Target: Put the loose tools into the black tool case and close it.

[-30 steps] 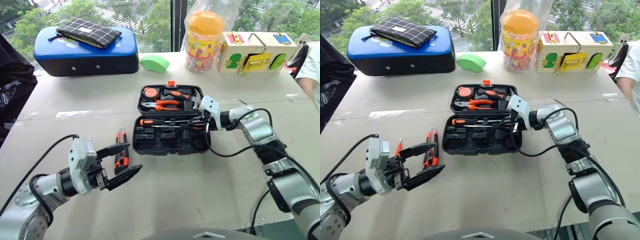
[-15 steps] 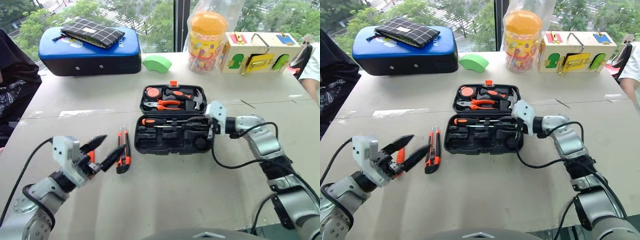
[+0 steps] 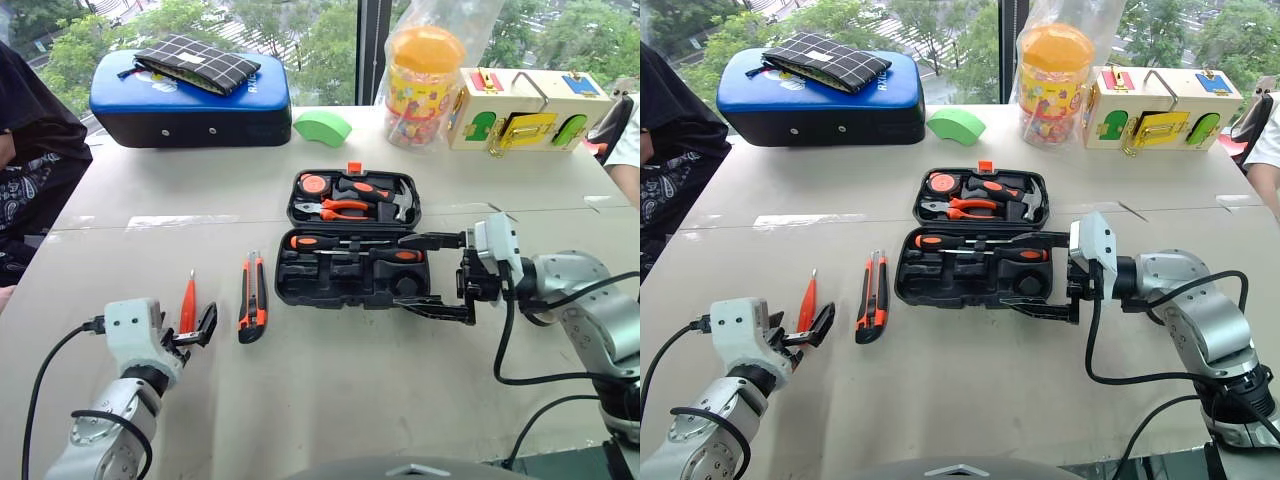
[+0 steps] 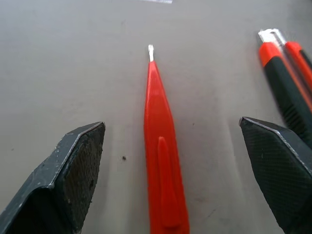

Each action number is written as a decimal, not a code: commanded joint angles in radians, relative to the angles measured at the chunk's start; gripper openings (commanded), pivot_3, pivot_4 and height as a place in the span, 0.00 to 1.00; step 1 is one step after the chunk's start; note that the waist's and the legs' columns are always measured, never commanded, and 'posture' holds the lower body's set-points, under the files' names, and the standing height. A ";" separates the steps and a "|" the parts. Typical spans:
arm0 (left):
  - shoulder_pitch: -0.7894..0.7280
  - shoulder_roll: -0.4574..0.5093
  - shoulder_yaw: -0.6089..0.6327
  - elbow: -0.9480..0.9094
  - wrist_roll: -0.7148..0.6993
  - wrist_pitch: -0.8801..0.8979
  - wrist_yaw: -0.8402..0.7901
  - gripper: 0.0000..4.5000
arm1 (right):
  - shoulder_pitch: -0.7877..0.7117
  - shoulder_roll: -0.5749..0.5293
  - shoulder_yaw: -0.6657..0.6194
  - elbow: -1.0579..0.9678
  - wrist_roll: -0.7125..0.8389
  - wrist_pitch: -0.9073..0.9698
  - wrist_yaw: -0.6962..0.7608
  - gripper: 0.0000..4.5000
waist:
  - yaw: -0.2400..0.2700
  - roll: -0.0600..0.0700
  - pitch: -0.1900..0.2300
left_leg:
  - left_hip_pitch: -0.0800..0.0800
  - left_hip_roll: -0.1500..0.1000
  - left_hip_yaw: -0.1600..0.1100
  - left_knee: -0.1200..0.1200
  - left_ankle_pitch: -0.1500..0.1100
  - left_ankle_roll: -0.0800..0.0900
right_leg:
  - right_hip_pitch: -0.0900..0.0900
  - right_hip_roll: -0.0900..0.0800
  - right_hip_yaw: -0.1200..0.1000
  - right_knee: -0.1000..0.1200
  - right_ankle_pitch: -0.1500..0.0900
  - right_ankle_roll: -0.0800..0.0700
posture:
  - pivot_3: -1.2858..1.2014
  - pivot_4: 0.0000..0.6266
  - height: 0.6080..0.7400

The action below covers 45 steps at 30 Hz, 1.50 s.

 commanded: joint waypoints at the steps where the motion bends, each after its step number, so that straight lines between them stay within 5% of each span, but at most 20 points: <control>1: 0.002 0.010 -0.031 0.031 0.009 -0.004 -0.043 0.72 | 0.032 -0.028 -0.059 -0.060 0.022 -0.044 0.006 1.00 | 0.002 0.001 0.000 | 0.000 0.000 0.000 0.000 0.000 0.000 | 0.000 0.000 0.000 0.000 0.000 0.000 | 0.52 0.24 1.00; 2: 0.001 0.010 -0.035 0.037 0.007 -0.004 -0.051 0.59 | 0.042 -0.035 -0.065 -0.064 0.023 -0.052 0.011 1.00 | 0.002 0.001 0.000 | 0.000 0.000 0.000 0.000 0.000 0.000 | 0.000 0.000 0.000 0.000 0.000 0.000 | 0.52 0.24 1.00; 9: -0.069 0.042 0.025 0.068 -0.043 -0.149 -0.191 0.07 | 0.115 -0.058 -0.101 -0.098 0.020 -0.101 0.007 1.00 | 0.006 0.000 0.000 | 0.000 0.000 0.001 0.001 0.000 0.000 | 0.000 -0.001 0.000 -0.001 0.000 0.000 | 0.52 0.24 1.00; 17: -0.366 0.306 -0.161 0.122 -0.120 -0.136 -0.567 0.08 | 0.212 -0.089 -0.190 -0.171 0.046 -0.088 -0.054 1.00 | 0.010 -0.001 0.001 | -0.001 0.000 0.001 0.002 0.001 -0.001 | 0.000 -0.001 -0.001 0.000 0.000 0.000 | 0.52 0.24 1.00; 22: -0.625 0.456 -0.450 0.378 0.066 -0.322 -0.916 0.08 | 0.331 -0.134 -0.300 -0.245 0.073 -0.071 -0.078 1.00 | 0.005 0.000 0.002 | 0.000 0.000 0.002 0.000 0.003 -0.004 | 0.000 0.000 -0.001 -0.001 0.000 0.000 | 0.52 0.24 1.00; 30: -1.042 0.386 -0.694 0.883 0.291 -0.622 -1.199 0.08 | 0.474 -0.155 -0.429 -0.343 0.107 -0.045 -0.135 1.00 | 0.008 -0.002 0.002 | -0.001 0.000 0.002 0.002 0.002 -0.002 | 0.000 -0.001 -0.001 -0.001 0.000 0.001 | 0.52 0.24 1.00; 45: -1.190 0.305 -0.771 1.194 0.453 -0.849 -1.324 0.08 | 0.563 -0.145 -0.457 -0.409 0.107 -0.045 -0.222 1.00 | 0.007 -0.003 0.002 | -0.002 0.001 0.002 0.005 0.002 0.007 | 0.000 0.000 -0.001 0.000 0.001 0.003 | 0.52 0.24 1.00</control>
